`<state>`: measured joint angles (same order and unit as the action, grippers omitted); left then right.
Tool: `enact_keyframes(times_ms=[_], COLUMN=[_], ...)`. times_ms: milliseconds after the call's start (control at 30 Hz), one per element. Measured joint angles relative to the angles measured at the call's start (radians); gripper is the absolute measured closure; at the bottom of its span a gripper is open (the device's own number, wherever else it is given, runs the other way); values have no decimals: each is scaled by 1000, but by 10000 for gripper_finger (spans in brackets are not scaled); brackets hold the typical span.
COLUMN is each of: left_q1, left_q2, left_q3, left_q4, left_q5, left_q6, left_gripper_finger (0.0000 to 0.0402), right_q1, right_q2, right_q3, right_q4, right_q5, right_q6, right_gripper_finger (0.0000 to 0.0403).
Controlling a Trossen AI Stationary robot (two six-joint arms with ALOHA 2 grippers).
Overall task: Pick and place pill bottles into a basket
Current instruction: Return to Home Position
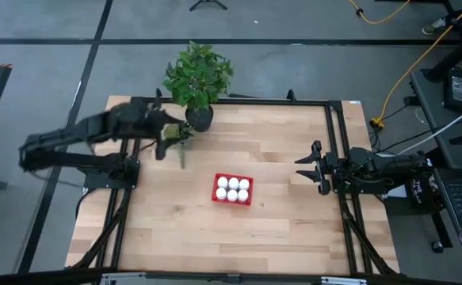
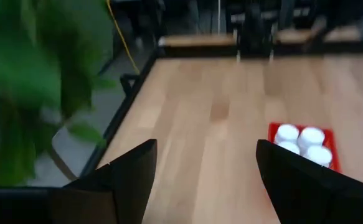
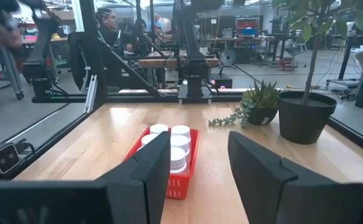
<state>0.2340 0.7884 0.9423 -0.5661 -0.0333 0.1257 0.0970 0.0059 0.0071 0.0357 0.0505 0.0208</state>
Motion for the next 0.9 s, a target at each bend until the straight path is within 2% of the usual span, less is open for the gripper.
enact_keyframes(times_ms=[233,367,433,500,633,733,900], left_q1=[3,-17,-27,-37,-64,-91,-135], left_q2=[-452,-602,-652,-677,-672,-668,-679], left_q3=[-606,-851,-938,-930,-934,-934,-934], left_q4=[475,654,676,576,642,622,684], left_q5=[33,28,0,-49,-25,-8,10], left_q6=[-238,-353,-399,-402,-349,-269,-227], left_gripper_finger=[135,135,135,135,135,135,135], right_q1=[0,0,0,0,0,0,0], right_q2=[0,0,0,0,0,0,0], right_q3=[0,0,0,0,0,0,0], right_q4=[0,0,0,0,1,0,0], right_q5=[0,0,0,0,0,0,0], right_q6=[0,0,0,0,0,0,0], right_gripper_finger=[240,240,240,240,240,240,240])
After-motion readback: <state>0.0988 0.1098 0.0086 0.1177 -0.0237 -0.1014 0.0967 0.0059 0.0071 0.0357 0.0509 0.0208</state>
